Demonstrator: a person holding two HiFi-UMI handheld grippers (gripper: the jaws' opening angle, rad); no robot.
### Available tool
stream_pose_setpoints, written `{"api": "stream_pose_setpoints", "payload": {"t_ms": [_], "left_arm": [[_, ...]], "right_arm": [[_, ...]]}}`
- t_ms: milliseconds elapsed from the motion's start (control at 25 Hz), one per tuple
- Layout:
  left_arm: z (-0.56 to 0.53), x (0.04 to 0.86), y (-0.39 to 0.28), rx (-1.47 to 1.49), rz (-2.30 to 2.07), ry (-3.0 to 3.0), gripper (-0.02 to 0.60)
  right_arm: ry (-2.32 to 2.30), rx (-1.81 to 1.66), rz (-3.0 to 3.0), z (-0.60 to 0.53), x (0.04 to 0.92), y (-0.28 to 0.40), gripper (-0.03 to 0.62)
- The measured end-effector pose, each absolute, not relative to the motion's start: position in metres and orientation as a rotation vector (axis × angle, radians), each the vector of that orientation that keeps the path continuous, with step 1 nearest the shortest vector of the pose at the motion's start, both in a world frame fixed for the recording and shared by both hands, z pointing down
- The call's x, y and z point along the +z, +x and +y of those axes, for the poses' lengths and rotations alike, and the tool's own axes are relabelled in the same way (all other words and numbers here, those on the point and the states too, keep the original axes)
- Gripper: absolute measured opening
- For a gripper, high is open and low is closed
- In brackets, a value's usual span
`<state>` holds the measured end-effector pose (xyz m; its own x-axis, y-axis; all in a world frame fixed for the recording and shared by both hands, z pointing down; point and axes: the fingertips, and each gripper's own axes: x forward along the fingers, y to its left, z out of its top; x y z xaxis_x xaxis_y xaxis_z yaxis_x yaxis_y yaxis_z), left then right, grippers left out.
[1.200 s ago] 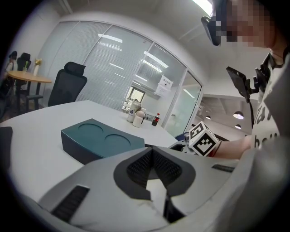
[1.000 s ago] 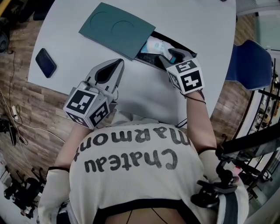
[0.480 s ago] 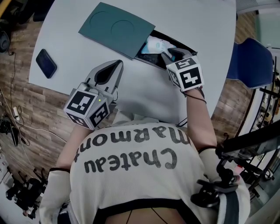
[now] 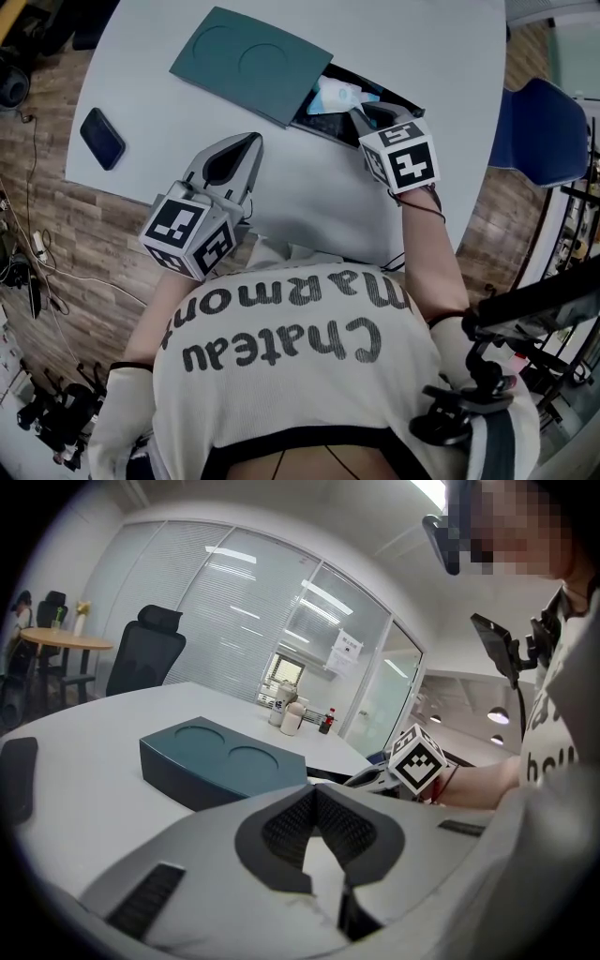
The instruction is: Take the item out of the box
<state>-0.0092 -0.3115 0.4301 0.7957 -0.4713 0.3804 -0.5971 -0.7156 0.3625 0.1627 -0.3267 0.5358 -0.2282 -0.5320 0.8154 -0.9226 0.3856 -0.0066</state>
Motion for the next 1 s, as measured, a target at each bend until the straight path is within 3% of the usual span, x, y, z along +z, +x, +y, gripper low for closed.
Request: {"api": "stream_pose_setpoints", "payload": {"t_ms": [1000], "left_arm": [[-0.322, 0.41, -0.029, 0.318, -0.852, 2.535, -0.003]], "right_arm": [[1.414, 0.641, -1.886, -0.319, 0.51, 0.166, 0.014]]}}
